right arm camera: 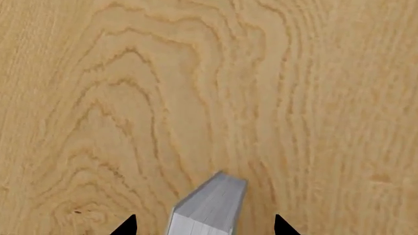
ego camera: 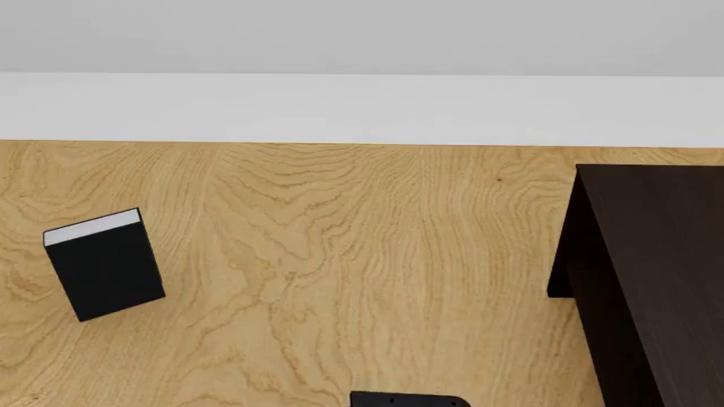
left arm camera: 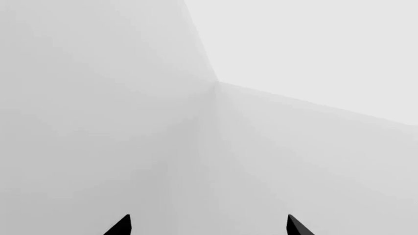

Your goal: Pick up the book on the right and place it on the cabinet shelf.

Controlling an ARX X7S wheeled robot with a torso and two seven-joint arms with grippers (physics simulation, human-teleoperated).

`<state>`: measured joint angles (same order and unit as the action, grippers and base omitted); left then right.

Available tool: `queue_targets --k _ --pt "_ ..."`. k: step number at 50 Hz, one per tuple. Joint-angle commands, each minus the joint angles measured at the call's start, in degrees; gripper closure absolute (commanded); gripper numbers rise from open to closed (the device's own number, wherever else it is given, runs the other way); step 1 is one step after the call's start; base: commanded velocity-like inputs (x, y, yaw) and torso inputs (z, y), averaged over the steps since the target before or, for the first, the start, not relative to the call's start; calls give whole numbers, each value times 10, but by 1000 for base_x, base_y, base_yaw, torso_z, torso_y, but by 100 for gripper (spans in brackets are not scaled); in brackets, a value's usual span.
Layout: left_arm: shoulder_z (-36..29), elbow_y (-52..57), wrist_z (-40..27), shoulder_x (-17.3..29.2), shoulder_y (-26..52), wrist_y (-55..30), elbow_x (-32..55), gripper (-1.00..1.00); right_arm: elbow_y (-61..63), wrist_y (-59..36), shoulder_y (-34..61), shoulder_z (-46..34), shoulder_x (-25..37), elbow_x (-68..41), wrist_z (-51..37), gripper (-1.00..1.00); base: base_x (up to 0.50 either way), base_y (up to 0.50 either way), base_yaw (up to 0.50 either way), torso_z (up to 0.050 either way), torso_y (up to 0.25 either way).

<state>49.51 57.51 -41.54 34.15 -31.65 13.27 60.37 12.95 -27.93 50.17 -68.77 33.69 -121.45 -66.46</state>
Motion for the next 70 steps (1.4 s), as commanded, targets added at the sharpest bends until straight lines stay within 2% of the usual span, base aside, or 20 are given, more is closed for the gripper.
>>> queue_targets --k 1,12,13,34,50,61,70 --pt "-1 1 -3 2 -1 1 0 -100 -12 -3 -5 -7 -5 4 10 -100 0 0 0 0 0" --pt "1 2 -5 3 -4 1 1 -100 -18 -3 -11 -12 -6 9 16 -100 0 0 0 0 0" --pt "1 3 -5 3 -4 1 0 -100 -15 -2 -11 -13 -6 11 11 100 0 0 0 0 0" --pt "-2 1 -5 6 -4 1 -3 -100 16 5 1 -7 7 27 -10 100 1 0 1 0 0" --pt "-4 1 -5 7 -4 0 -6 -100 93 -2 60 9 24 79 -67 100 0 0 0 0 0" --pt "-6 0 -6 9 -3 -1 -7 -100 136 -31 99 0 25 165 -80 100 0 0 0 0 0" --pt "-9 -1 -5 10 -5 2 -8 -100 181 -65 118 -26 23 309 -79 100 0 0 0 0 1"
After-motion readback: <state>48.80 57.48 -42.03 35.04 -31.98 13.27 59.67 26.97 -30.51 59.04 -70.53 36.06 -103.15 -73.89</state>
